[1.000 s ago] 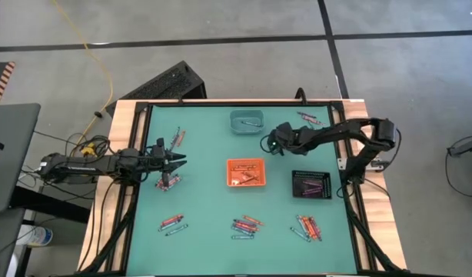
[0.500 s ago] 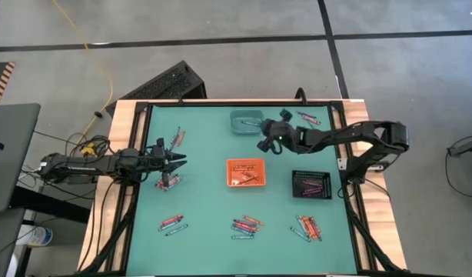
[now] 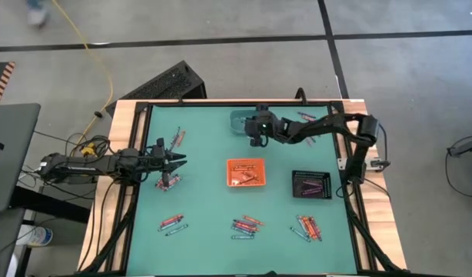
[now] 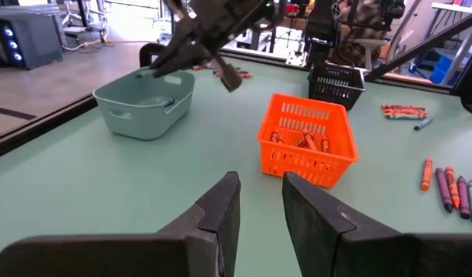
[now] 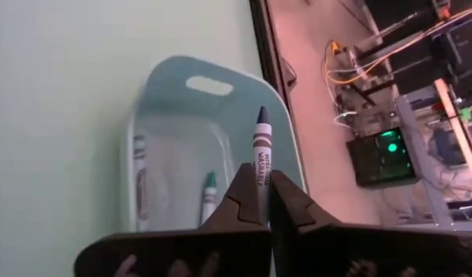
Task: Sort crayons
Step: Put the blue crayon into the blue bin, then put the orange crayon into the orange bin
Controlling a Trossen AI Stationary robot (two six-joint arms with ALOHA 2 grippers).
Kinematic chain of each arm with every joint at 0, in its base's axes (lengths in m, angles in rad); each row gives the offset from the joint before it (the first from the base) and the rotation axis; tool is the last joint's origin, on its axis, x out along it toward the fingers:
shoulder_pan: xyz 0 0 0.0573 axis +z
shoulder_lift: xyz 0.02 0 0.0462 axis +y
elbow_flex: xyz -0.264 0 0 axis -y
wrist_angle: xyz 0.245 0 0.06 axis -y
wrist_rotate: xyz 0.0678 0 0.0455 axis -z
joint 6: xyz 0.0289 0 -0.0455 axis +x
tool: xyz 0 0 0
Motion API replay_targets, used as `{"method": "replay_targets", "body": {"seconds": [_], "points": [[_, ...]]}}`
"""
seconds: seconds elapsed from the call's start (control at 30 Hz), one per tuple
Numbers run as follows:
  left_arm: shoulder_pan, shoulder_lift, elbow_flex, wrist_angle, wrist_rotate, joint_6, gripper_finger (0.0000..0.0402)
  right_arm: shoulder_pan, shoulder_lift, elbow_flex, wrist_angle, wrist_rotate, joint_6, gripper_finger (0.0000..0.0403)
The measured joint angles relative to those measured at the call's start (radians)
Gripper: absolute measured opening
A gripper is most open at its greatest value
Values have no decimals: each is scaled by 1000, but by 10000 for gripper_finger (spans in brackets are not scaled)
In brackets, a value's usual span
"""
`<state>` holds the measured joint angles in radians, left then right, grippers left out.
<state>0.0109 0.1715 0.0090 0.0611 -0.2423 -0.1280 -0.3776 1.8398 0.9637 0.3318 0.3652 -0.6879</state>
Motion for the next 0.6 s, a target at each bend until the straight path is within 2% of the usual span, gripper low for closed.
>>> {"method": "replay_targets", "body": {"seconds": [0.23, 0.6], "points": [[0, 0, 0, 0, 1, 0, 88, -4, 47, 63, -62, 30, 4, 20], [0, 0, 0, -1, 1, 0, 88, 4, 46, 62, -96, 82, -21, 87]]}}
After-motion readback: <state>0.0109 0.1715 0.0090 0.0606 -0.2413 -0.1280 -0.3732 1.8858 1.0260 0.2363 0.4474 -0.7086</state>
